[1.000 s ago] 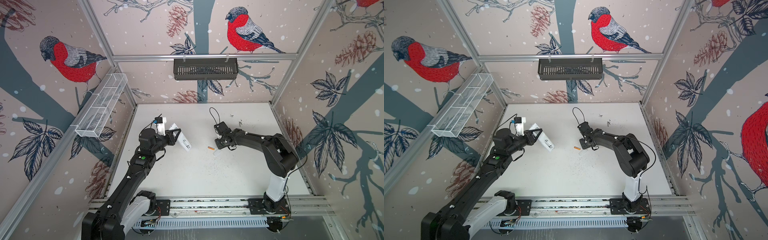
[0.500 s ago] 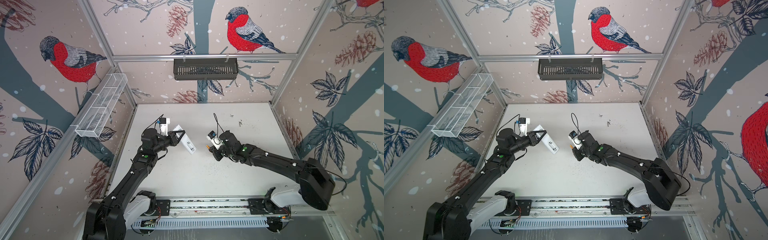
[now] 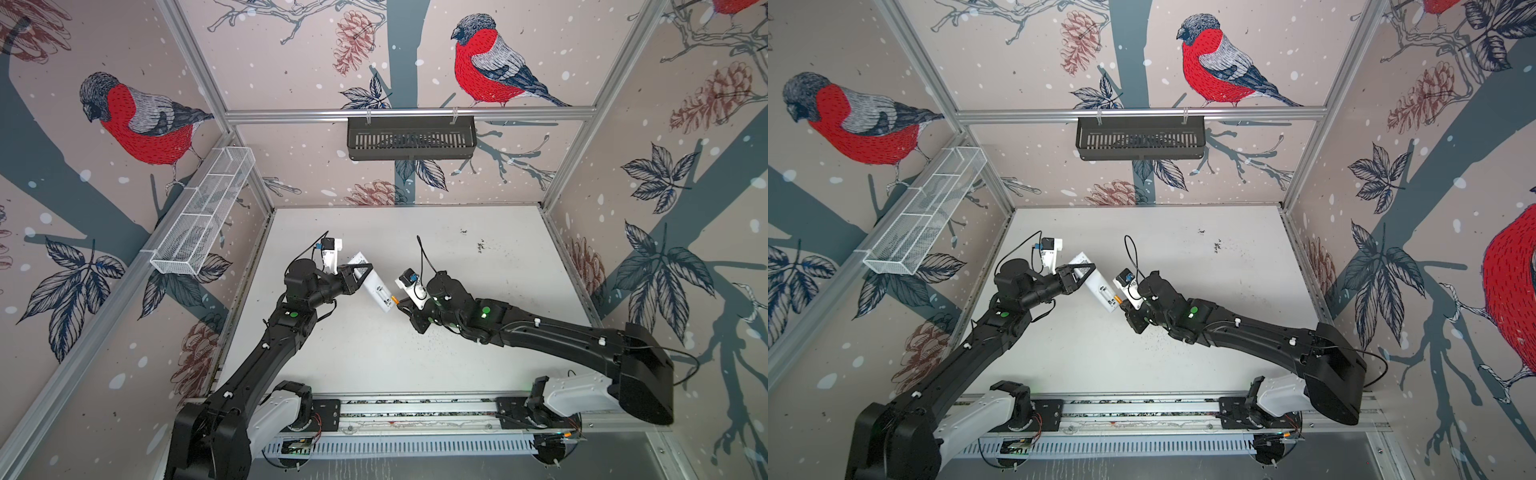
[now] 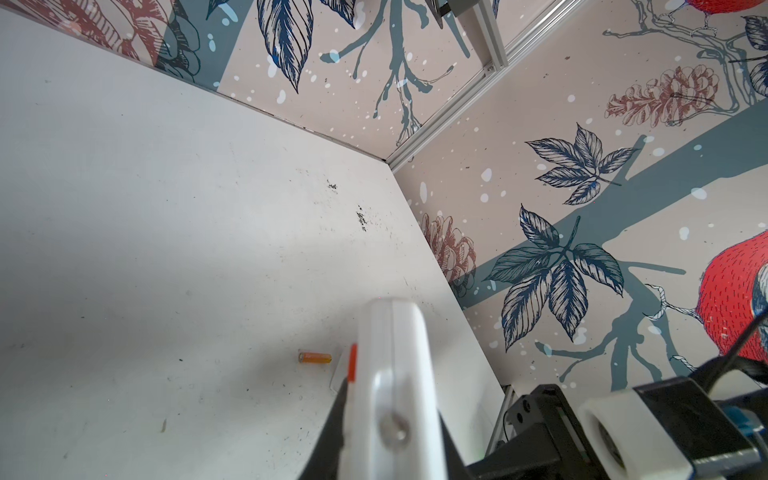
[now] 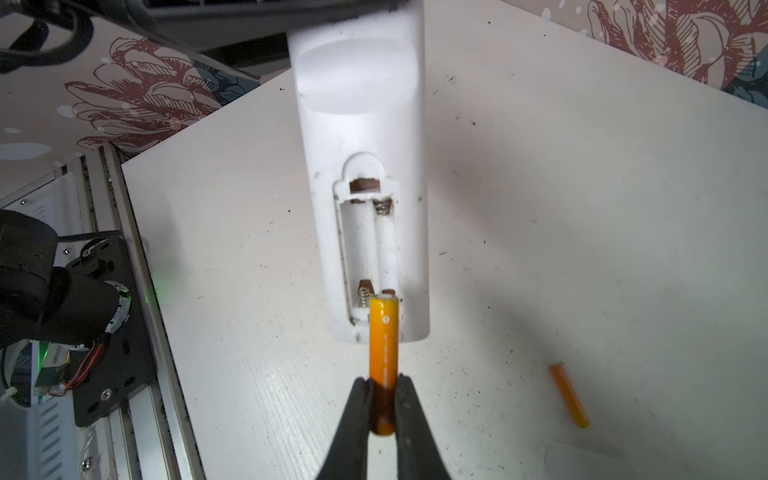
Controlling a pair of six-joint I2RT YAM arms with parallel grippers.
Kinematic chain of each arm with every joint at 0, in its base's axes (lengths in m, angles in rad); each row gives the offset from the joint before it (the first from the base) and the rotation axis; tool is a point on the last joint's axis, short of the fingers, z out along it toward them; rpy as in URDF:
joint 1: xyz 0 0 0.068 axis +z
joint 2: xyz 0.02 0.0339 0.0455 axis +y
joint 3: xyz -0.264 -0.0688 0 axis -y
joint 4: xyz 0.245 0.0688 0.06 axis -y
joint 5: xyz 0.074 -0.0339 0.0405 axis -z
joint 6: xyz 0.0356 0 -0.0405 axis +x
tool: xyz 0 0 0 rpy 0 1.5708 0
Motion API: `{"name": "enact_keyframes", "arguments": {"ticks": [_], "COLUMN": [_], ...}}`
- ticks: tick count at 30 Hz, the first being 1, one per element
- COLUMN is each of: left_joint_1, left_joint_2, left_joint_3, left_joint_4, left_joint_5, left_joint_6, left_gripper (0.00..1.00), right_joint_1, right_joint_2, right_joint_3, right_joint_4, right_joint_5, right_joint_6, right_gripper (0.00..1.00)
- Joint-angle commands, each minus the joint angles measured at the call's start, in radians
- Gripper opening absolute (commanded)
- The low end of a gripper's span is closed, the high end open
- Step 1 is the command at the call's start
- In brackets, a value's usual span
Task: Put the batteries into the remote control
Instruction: 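Carry the battery with the right gripper toward the remote held by the left gripper, then press the battery into the remote's battery compartment with the right gripper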
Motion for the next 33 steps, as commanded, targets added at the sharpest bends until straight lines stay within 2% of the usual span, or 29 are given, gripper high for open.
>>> {"name": "enact_keyframes", "arguments": {"ticks": [1,14,25,33], "left_joint_1": [-0.002,-0.002,0.01,0.052], "left_joint_2": [0.003,0.0,0.043,0.076], "left_joint_3": [0.0,0.003,0.003,-0.023], "left_joint_4": [0.074,0.068,0.125,0.236], "left_joint_5": [0.025,0.034,0.1,0.182], "left_joint_6": [-0.004,-0.006,-0.072,-0.171], "left_gripper": [0.09,0.09,0.09,0.08], "right_joint_1": [0.012,0.034,0.039,0.04], "right_joint_2": [0.023,0.133,0.242,0.255], "right_joint_3": [0.024,0.143,0.312,0.337], "right_joint_4": [0.026,-0.081,-0.292,-0.311], "right_joint_5": [0.06,0.153,0.264,0.269], "right_joint_6": [0.029,0.022,0.084,0.082], "right_gripper": [0.12,0.13,0.15,0.21]}}
